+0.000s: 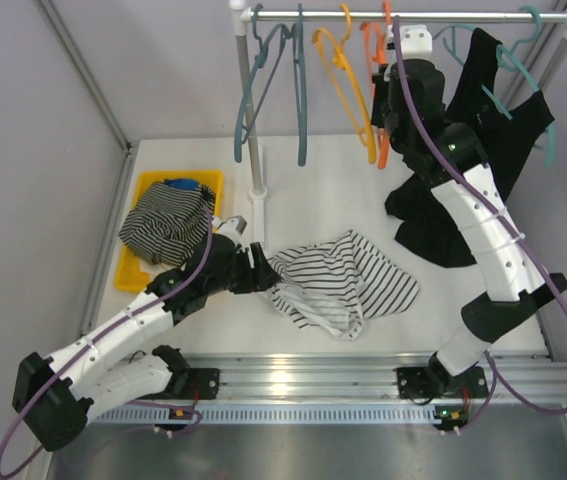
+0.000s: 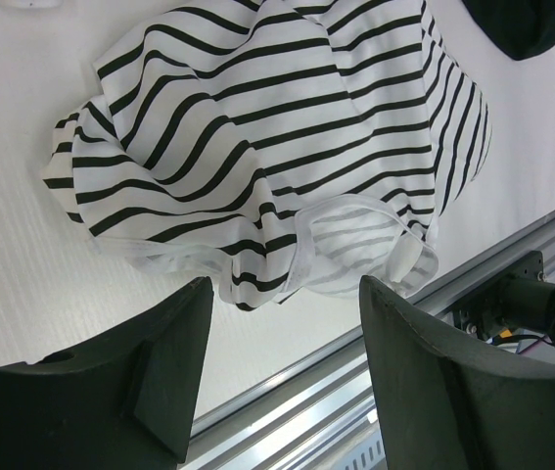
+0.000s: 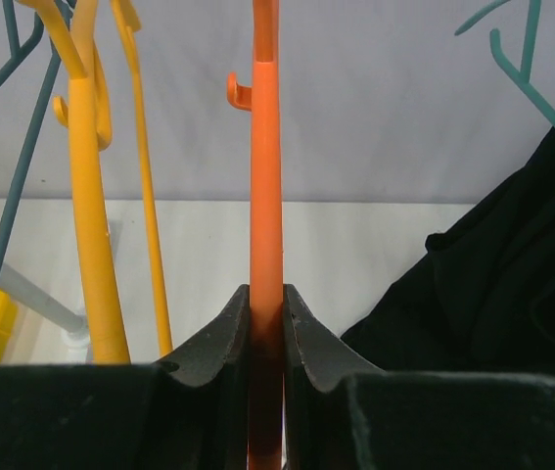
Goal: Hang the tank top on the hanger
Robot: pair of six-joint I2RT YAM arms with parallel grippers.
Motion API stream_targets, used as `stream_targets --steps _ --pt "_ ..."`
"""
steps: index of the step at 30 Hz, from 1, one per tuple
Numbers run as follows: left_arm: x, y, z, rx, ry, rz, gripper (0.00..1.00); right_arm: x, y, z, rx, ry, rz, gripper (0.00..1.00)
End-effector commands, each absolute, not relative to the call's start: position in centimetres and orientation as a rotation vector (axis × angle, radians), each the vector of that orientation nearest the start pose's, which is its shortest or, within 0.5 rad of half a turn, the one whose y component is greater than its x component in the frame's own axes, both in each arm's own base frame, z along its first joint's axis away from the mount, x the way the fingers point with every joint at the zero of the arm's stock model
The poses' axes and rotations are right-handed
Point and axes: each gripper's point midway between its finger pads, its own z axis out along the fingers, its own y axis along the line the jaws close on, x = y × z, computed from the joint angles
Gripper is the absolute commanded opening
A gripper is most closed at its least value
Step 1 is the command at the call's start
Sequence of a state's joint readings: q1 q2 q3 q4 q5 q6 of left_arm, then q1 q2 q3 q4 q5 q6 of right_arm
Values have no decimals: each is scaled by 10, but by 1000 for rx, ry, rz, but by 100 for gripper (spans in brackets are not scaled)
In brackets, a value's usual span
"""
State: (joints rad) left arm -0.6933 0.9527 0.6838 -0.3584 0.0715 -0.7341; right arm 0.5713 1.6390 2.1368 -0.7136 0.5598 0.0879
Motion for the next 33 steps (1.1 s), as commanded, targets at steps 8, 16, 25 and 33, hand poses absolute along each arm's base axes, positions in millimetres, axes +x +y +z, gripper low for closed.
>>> stream_targets --steps 8,16,25,33 --pt "211 -227 162 -4 2279 -882 66 400 135 516 54 1567 28 0" --pt "211 -228 162 5 2276 -886 68 391 132 513 42 1557 45 0" --pt "212 -229 158 9 2291 -882 69 370 120 508 50 1554 53 0" --pt "208 -226 147 10 2336 -853 67 329 103 482 84 1602 114 0"
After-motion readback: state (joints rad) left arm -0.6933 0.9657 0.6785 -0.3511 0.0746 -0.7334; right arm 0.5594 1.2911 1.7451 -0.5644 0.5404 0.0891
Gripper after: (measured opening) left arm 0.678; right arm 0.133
